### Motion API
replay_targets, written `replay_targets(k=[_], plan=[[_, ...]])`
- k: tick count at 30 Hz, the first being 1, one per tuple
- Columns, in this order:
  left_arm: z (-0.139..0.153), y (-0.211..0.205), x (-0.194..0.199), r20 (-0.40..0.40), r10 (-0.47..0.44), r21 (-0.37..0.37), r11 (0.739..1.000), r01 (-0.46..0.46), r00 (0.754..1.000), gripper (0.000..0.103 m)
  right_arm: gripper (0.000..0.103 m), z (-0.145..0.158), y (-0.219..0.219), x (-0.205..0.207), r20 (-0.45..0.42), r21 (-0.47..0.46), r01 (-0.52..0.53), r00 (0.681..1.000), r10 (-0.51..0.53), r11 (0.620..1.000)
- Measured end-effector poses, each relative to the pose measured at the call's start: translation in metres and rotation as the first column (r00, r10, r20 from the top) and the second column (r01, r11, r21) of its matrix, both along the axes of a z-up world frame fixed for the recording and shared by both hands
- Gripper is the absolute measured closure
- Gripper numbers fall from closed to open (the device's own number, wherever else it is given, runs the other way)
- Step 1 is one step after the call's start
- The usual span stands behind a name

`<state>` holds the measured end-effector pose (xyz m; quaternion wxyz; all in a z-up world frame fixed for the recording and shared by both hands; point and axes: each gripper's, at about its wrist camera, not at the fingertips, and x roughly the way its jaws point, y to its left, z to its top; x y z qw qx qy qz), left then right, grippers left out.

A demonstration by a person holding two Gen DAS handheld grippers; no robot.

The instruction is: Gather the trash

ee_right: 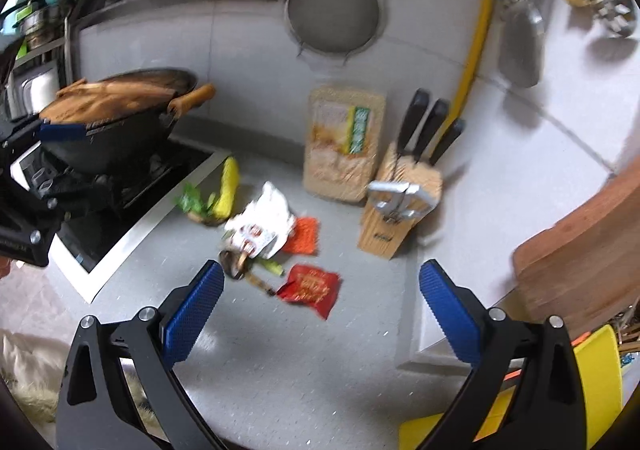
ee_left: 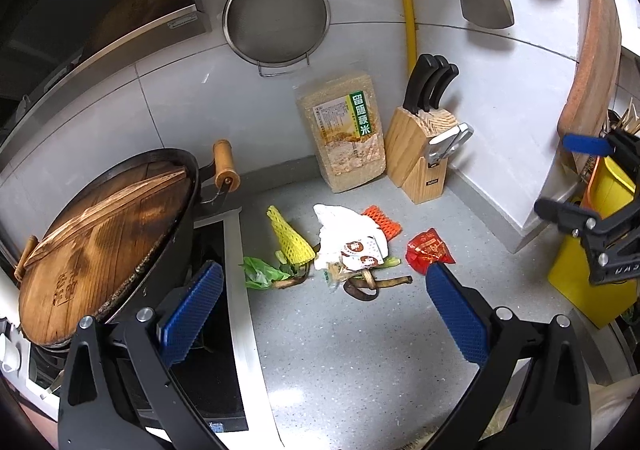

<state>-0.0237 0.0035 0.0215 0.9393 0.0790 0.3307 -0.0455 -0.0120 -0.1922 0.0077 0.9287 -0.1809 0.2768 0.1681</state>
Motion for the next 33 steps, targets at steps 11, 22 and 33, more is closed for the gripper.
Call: replay_targets(k=[11, 22, 33], plan=[[0.000, 0.002, -0.002, 0.005, 0.005, -0.011, 1.000, -0.005, 1.000, 0.004, 0.007, 0.008, 0.002, -0.015, 0.135, -0.057, 0.039, 0.990, -0.031, 0.998], [-0.008, 0.011, -0.005, -0.013, 0.014, -0.046, 0.999, -0.014, 1.000, 0.004, 0.007, 0.009, 0.004, -0.028, 0.188, -0.044, 0.082, 0.980, -0.073, 0.996], [-0.025, 0.015, -0.003, -0.041, 0.008, -0.033, 0.999, -0.009, 0.999, 0.004, 0.007, 0.002, 0.009, -0.030, 0.127, -0.091, 0.073, 0.990, -0.062, 0.993]])
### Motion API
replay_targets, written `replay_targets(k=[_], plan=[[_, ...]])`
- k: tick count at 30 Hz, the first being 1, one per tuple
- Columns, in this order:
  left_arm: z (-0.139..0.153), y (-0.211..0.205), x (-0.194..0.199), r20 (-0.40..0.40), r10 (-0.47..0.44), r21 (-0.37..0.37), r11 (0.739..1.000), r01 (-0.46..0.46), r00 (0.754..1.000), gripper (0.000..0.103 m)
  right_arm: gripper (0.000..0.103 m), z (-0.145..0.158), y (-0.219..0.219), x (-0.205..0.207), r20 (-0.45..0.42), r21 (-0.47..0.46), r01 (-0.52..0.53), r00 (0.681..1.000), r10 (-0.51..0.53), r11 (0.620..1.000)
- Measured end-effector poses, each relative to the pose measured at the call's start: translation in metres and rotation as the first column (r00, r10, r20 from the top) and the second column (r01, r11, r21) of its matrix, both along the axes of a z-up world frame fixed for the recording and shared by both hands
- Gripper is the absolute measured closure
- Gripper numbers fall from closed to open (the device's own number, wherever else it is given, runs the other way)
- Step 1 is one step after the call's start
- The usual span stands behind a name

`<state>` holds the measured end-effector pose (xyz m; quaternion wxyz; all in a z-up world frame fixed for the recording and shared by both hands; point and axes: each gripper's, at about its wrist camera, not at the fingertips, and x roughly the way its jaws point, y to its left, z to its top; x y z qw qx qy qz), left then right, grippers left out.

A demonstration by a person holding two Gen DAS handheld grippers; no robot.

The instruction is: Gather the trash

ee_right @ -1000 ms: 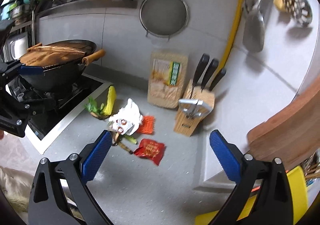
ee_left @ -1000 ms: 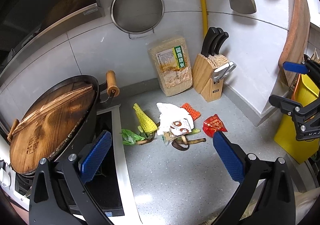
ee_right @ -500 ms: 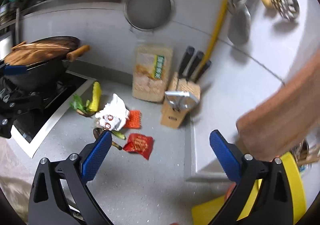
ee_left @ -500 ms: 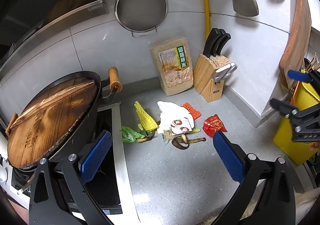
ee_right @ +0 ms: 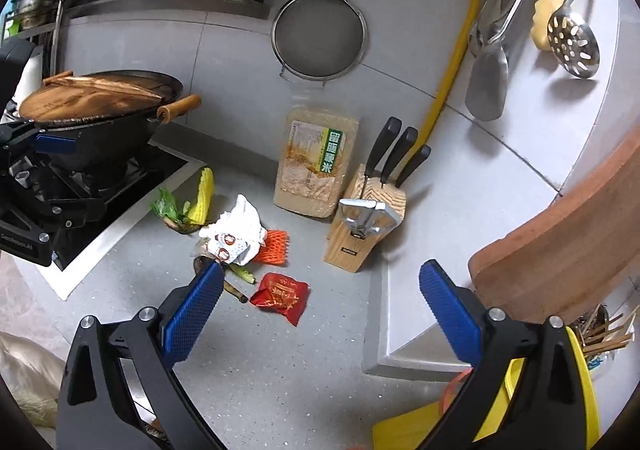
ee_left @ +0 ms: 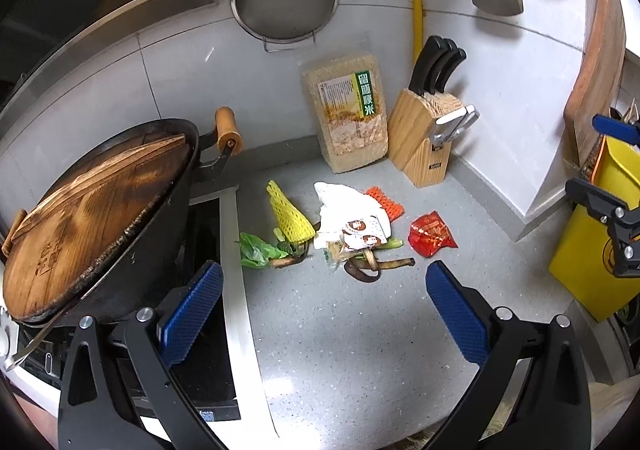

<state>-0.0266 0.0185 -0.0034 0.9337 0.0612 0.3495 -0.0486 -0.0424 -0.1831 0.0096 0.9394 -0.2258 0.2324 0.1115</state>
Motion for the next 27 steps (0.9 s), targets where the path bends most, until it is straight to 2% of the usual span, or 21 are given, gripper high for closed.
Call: replay_targets(k=[6, 14, 20, 27], plan=[[-0.005, -0.003, 0.006, -0.004, -0.009, 0.005, 1.000, 0.009, 1.000, 0.004, 0.007, 0.001, -0.004, -0.003, 0.006, 0.022, 0.011, 1.000, -0.011, 1.000], [-0.015, -0.009, 0.020, -0.011, -0.029, 0.019, 0.999, 0.029, 1.000, 0.004, 0.007, -0.006, -0.005, 0.004, -0.090, 0.030, 0.018, 0.996, -0.015, 0.999], [-0.014, -0.011, 0.025, 0.001, -0.048, 0.012, 0.999, 0.048, 0.999, 0.004, 0.007, -0.003, -0.004, 0.000, -0.044, 0.014, 0.041, 0.998, -0.040, 0.999], [-0.014, -0.011, 0.031, 0.015, -0.046, 0.012, 0.999, 0.046, 0.999, 0.004, 0.007, -0.006, -0.003, 0.002, -0.066, -0.009, 0.041, 0.997, -0.042, 0.999]])
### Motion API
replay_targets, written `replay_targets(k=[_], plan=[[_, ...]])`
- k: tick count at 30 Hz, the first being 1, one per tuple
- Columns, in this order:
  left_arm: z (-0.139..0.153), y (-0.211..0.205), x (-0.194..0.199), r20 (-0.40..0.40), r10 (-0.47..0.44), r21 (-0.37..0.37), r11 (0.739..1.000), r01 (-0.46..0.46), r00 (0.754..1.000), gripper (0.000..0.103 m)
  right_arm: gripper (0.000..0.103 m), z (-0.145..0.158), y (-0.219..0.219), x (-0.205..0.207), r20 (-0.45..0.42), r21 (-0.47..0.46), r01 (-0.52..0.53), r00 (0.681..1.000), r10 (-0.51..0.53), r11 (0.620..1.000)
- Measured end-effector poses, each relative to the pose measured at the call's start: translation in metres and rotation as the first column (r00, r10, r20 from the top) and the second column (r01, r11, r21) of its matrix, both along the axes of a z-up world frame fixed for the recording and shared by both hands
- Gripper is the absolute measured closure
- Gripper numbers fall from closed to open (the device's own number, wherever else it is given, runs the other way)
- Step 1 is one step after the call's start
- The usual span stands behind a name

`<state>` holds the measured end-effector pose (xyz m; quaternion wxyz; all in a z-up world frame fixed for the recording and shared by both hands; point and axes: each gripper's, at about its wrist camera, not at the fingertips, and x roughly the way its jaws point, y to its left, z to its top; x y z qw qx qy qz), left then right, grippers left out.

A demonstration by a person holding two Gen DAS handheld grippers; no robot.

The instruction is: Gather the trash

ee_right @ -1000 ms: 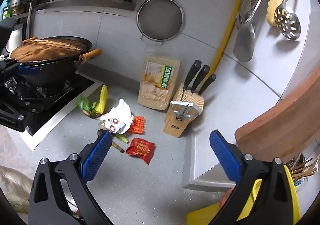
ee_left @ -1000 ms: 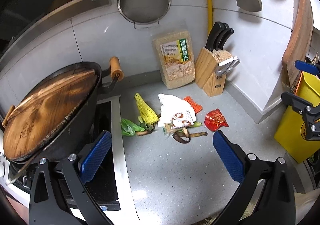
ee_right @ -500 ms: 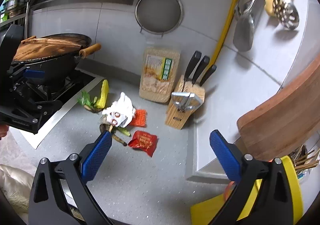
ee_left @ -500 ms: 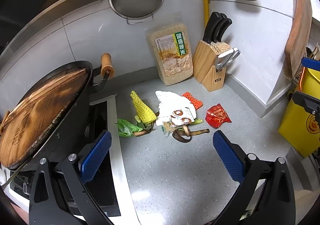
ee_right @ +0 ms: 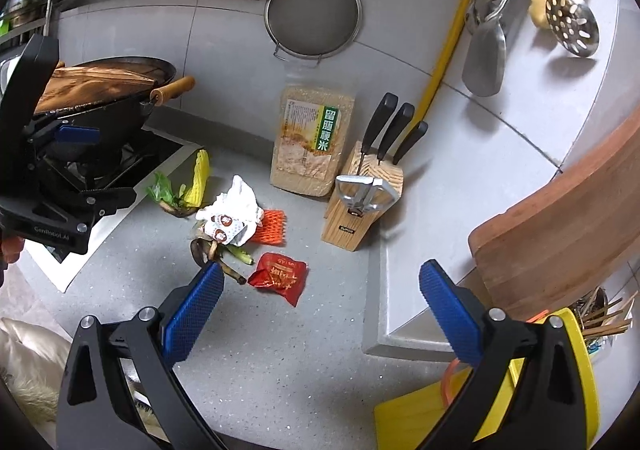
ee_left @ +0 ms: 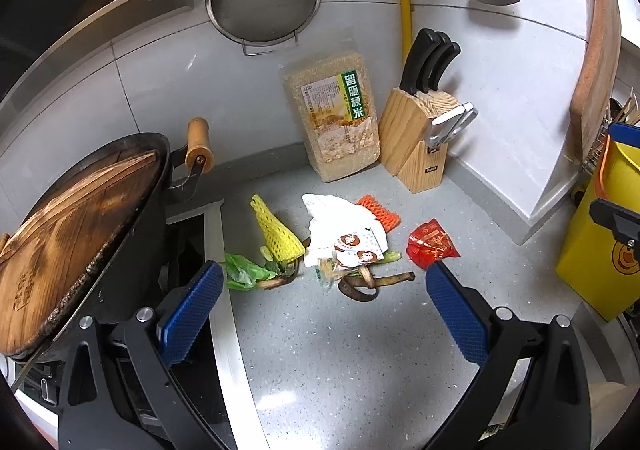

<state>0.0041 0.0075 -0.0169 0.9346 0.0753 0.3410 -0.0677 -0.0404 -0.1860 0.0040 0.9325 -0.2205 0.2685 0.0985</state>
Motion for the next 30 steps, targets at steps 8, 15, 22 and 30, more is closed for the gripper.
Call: replay_targets(k=[8, 15, 22, 30], plan=[[-0.005, -0.003, 0.006, -0.013, -0.016, 0.004, 1.000, 0.016, 1.000, 0.004, 0.007, -0.004, 0.001, 0.002, -0.025, -0.009, 0.000, 1.000, 0.000, 1.000], [-0.006, -0.007, 0.011, -0.006, -0.022, 0.006, 1.000, 0.022, 1.000, 0.004, 0.007, -0.002, 0.000, 0.001, -0.008, -0.018, 0.010, 1.000, -0.010, 1.000], [-0.010, -0.009, 0.018, -0.019, -0.023, -0.002, 1.000, 0.023, 1.000, 0.004, 0.007, 0.000, 0.001, 0.000, -0.007, -0.022, 0.006, 1.000, -0.006, 1.000], [-0.006, -0.012, 0.021, -0.007, -0.029, 0.006, 1.000, 0.029, 1.000, 0.004, 0.007, 0.001, 0.000, 0.001, -0.008, -0.020, 0.000, 1.000, 0.000, 1.000]])
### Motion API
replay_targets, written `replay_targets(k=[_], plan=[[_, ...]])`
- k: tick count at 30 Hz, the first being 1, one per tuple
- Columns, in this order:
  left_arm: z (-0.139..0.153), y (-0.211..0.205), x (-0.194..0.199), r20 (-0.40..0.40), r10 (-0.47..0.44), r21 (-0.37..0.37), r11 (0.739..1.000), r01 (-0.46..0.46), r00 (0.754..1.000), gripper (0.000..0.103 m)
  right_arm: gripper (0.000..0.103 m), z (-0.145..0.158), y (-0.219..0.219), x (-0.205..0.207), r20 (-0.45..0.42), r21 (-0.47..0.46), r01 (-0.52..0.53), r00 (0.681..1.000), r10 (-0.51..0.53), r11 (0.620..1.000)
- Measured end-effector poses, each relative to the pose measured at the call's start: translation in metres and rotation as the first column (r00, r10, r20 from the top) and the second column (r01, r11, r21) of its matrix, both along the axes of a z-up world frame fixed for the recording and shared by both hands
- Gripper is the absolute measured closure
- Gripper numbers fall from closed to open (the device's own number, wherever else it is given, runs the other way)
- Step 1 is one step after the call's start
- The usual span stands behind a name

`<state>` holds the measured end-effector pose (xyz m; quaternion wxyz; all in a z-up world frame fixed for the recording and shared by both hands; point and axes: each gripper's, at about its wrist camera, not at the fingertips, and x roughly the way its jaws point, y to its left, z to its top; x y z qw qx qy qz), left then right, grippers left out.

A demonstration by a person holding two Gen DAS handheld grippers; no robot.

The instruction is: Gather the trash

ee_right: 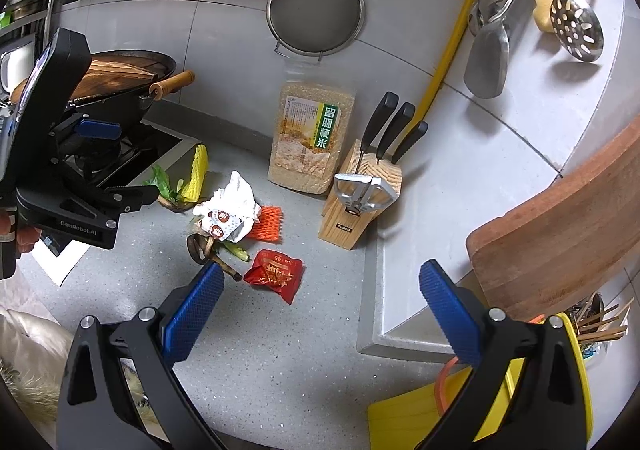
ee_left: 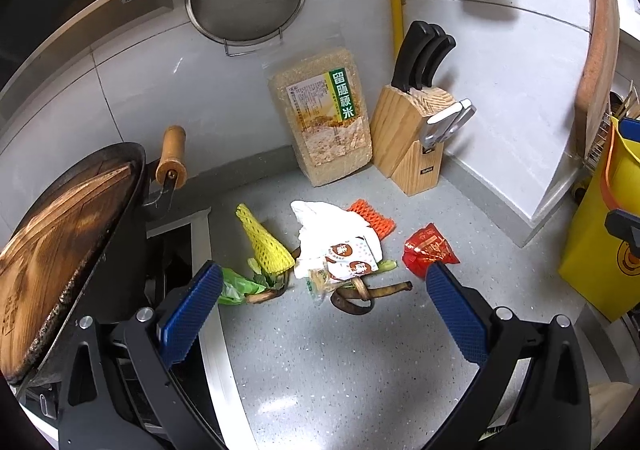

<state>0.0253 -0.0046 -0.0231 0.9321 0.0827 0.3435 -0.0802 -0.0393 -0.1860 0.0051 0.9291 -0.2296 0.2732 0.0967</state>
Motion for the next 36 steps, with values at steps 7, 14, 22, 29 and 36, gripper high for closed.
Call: replay_targets(k=[7, 14, 22, 29, 36], plan=[[-0.022, -0.001, 0.017, -0.026, 0.035, -0.003, 0.999, -0.035, 0.999, 0.003, 0.007, -0.003, 0.000, 0.002, -0.012, -0.002, 0.001, 1.000, -0.001, 1.000], [-0.091, 0.016, 0.097, -0.114, 0.254, 0.024, 0.967, -0.253, 0.960, 0.004, 0.007, -0.014, 0.000, 0.003, -0.054, 0.004, -0.005, 0.999, 0.005, 1.000], [-0.128, 0.043, 0.179, -0.189, 0.458, 0.052, 0.888, -0.457, 0.868, 0.004, 0.007, -0.023, -0.002, -0.006, -0.099, 0.012, 0.007, 0.995, -0.005, 1.000], [-0.141, 0.048, 0.179, -0.304, 0.327, -0.071, 0.929, -0.363, 0.895, 0.092, 0.007, -0.025, -0.012, -0.010, -0.116, 0.030, 0.029, 0.993, -0.025, 0.999], [-0.091, 0.031, 0.083, -0.178, 0.082, -0.233, 0.965, -0.122, 0.981, 0.092, 0.007, -0.028, -0.018, 0.003, -0.135, 0.082, 0.032, 0.991, -0.020, 0.996]])
